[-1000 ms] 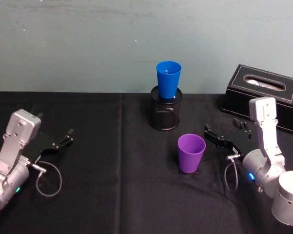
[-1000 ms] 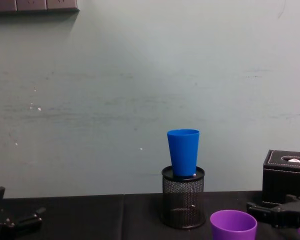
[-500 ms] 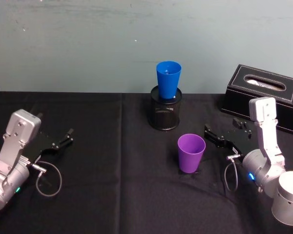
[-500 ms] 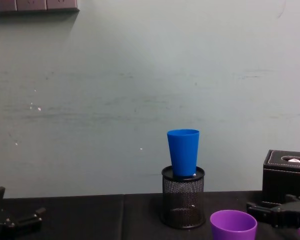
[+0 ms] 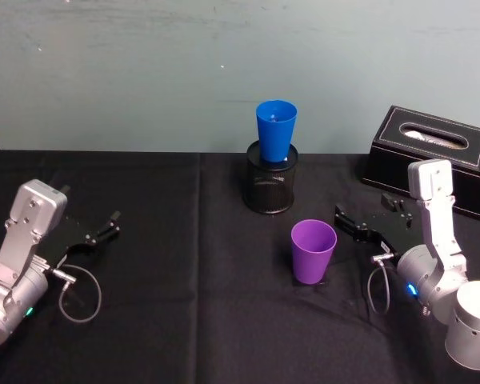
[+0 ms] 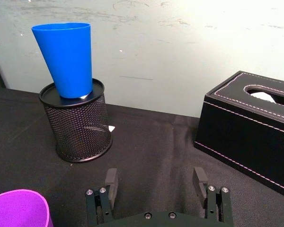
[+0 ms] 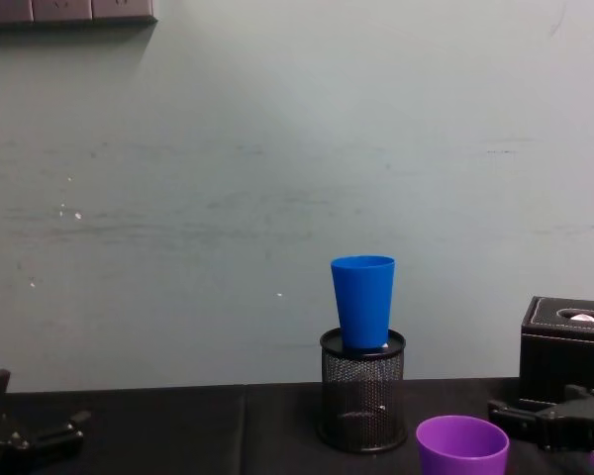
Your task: Pick up one cup with a gripper and tap it against the other cup.
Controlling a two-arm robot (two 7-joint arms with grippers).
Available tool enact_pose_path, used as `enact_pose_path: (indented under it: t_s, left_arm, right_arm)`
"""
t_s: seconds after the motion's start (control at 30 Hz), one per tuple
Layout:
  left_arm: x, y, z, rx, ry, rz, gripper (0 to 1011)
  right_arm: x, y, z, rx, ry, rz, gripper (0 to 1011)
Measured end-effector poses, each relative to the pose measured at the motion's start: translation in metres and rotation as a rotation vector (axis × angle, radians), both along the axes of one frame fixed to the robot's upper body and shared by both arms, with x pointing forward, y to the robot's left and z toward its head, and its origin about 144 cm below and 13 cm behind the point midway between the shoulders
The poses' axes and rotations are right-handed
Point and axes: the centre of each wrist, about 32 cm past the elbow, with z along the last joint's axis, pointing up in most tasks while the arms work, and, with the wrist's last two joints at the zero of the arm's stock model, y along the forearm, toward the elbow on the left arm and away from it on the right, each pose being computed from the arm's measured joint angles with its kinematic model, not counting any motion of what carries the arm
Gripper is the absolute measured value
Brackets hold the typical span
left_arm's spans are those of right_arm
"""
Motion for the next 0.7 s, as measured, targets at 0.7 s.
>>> enact_pose_path:
  t_s: [0.7]
  left_arm:
    - [0.0000, 0.0000, 0.0000, 0.000, 0.000, 0.000, 1011]
  right_arm:
    - [0.0000, 0.0000, 0.0000, 0.000, 0.000, 0.000, 1004]
